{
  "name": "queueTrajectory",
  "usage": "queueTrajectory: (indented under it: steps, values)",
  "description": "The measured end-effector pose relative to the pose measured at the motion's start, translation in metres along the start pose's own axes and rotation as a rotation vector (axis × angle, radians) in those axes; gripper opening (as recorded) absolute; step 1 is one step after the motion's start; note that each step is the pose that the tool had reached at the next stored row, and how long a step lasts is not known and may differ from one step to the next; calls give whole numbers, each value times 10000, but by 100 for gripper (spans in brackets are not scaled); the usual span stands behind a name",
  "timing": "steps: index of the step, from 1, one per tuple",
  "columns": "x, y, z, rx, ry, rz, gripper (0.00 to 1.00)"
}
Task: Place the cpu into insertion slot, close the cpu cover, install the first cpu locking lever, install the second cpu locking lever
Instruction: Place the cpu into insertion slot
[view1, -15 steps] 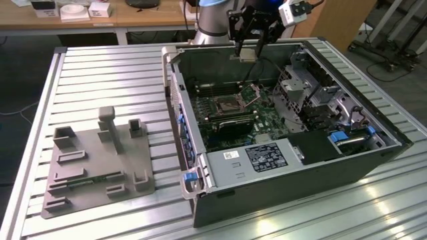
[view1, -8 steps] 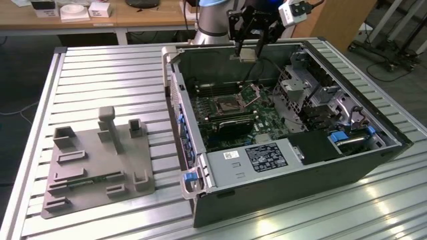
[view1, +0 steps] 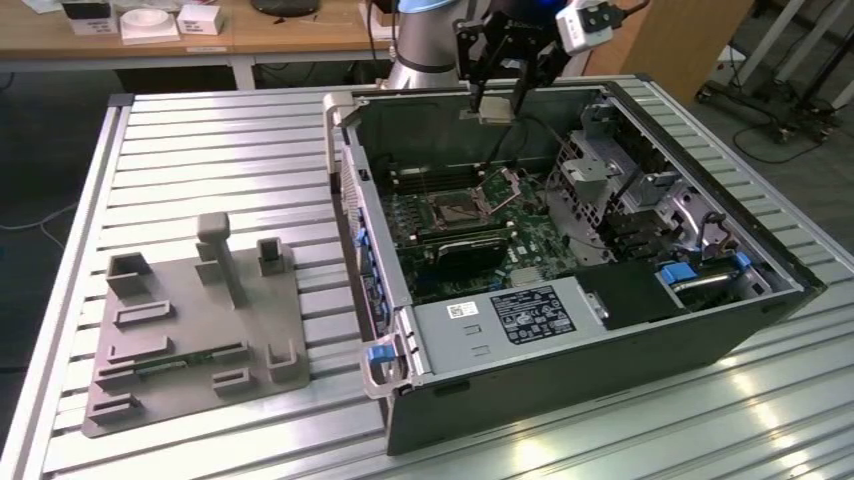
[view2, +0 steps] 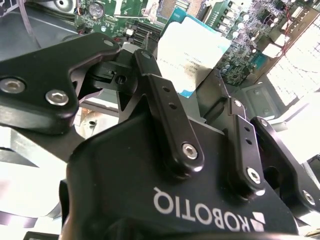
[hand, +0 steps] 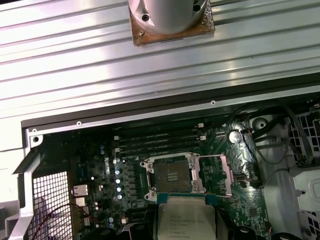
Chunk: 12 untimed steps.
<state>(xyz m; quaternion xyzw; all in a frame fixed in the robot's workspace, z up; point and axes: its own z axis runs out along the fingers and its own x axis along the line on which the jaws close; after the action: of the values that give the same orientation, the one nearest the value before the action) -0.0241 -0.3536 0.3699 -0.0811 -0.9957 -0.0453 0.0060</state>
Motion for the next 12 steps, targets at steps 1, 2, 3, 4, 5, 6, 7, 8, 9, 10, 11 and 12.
queueTrajectory:
  steps: [1, 2, 3, 4, 5, 6, 7, 8, 9, 10, 11, 12]
  values:
    - [2, 0, 0, -1, -4, 45, 54]
    - [3, -1, 1, -2, -8, 93, 54]
    - [6, -1, 1, -3, -15, 163, 54]
    - [9, -2, 1, -5, -22, 247, 54]
    - [11, -2, 1, -6, -29, 327, 54]
    - [11, -2, 1, -7, -34, 387, 54]
    - [11, -2, 1, -9, -38, 432, 54]
    - [11, -2, 1, -9, -42, 466, 54]
    - [12, -2, 1, -10, -44, 493, 54]
    - [12, -2, 1, -10, -46, 512, 54]
    - [12, -2, 1, -10, -46, 521, 54]
    - [12, -2, 1, -11, -47, 522, 54]
